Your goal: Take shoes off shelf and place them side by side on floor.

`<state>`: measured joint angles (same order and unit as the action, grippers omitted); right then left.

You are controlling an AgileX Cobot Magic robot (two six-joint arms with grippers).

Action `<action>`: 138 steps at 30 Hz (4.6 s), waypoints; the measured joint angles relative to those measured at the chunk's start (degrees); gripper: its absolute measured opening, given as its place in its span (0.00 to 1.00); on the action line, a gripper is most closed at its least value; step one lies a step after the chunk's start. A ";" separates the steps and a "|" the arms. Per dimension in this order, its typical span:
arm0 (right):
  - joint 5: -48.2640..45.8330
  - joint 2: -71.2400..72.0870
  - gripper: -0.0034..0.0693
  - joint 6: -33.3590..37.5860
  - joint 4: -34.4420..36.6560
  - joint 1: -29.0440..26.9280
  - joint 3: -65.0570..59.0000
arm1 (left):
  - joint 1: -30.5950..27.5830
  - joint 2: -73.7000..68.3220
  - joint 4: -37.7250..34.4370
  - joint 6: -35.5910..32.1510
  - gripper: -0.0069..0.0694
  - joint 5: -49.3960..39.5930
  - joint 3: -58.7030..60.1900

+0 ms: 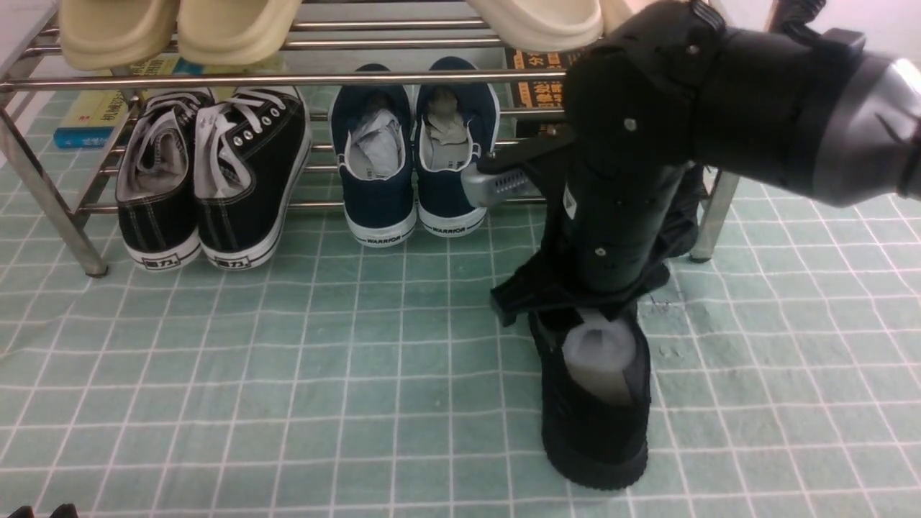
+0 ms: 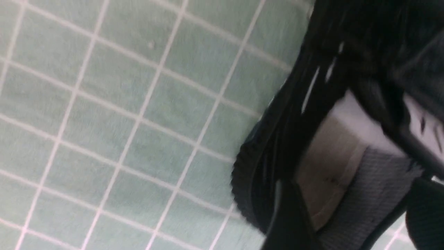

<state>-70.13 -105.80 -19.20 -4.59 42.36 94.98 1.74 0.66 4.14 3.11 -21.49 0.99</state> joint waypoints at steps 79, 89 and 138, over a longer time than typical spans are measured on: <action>12.71 18.18 0.07 12.47 2.48 -13.70 -24.89 | 0.05 0.02 0.05 0.00 0.41 0.04 0.00; 15.65 11.29 0.07 10.53 -0.39 -13.66 -24.89 | 0.05 0.02 0.05 0.00 0.41 0.04 0.00; -1.43 47.49 0.12 14.05 6.38 -13.69 -15.11 | 0.05 0.02 0.05 0.00 0.41 0.04 0.00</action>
<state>-71.56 -58.31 -5.15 1.79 28.67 79.87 1.78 0.68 4.19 3.11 -21.46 0.99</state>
